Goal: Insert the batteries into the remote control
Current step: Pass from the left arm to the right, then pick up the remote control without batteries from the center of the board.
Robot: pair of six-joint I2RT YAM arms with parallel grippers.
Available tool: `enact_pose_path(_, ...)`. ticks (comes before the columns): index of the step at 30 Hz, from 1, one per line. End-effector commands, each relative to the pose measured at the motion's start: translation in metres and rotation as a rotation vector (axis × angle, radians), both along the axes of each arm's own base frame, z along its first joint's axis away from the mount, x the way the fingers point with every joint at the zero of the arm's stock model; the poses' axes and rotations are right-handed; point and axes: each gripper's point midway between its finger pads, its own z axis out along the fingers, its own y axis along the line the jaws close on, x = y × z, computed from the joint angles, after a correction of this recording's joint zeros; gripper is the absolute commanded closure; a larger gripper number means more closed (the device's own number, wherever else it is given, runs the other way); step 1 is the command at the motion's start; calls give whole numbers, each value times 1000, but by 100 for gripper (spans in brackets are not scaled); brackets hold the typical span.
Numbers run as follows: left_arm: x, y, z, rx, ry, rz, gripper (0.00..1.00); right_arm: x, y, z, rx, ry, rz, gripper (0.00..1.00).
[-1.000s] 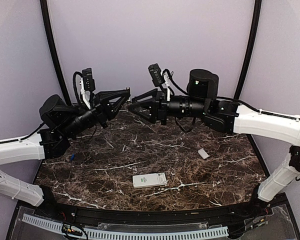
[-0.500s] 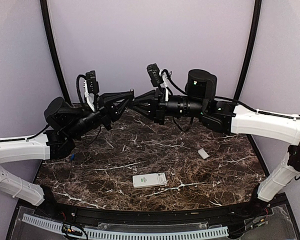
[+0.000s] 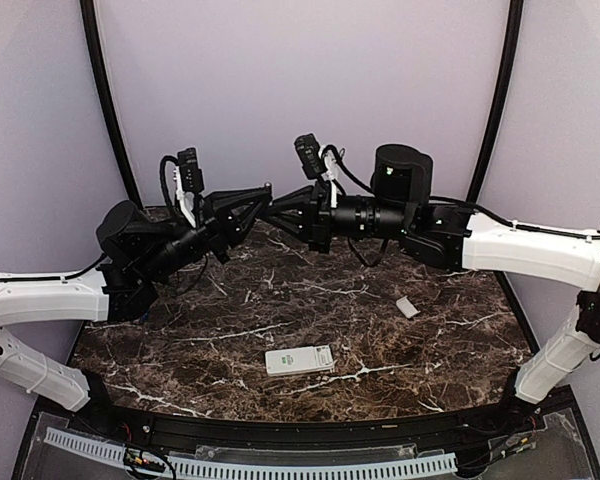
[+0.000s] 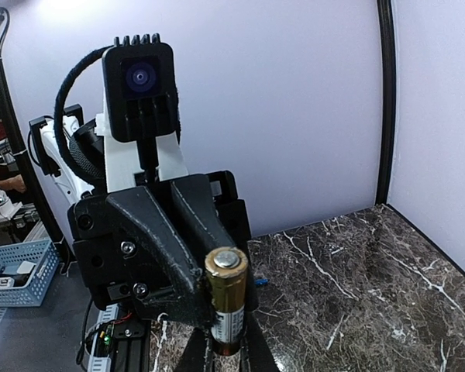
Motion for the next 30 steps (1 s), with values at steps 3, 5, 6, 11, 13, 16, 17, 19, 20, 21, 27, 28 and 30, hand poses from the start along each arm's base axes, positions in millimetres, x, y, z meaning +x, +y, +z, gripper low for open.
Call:
enact_pose_path(3,-3,-11,-38,82,71,-43,100,-1,-10,18,55,-56,-42,100)
enact_pose_path(5,-3,-11,-38,84,71,-44,100,0,-13,15,44,-64,-56,100)
enact_pose_path(6,-3,-11,-38,85,71,-44,91,0,-14,15,37,-71,-60,100)
enact_pose_path(11,-4,-10,-31,85,59,-38,53,1,-17,9,-2,-105,-66,100)
enact_pose_path(13,-6,-8,-27,81,46,-38,43,0,-20,8,-16,-112,-64,100)
enact_pose_path(16,-16,-2,-17,86,-5,-51,34,-9,-27,3,-65,-147,-31,100)
enact_pose_path(17,-19,-2,-19,106,-8,-58,32,-13,-30,0,-97,-161,-15,100)
enact_pose_path(19,-27,-3,-22,165,-37,-83,31,-24,-36,-9,-169,-198,32,100)
enact_pose_path(20,-32,-3,-28,210,-49,-105,30,-29,-41,-12,-202,-217,59,100)
enact_pose_path(21,-36,-3,-28,226,-62,-117,30,-35,-45,-15,-228,-239,81,100)
enact_pose_path(27,-57,0,-43,347,-175,-182,30,-49,-61,-24,-312,-405,90,100)
enact_pose_path(28,-58,0,-45,355,-179,-185,30,-50,-62,-25,-318,-423,90,100)
enact_pose_path(30,-59,0,-48,367,-184,-187,30,-51,-65,-26,-328,-445,85,100)
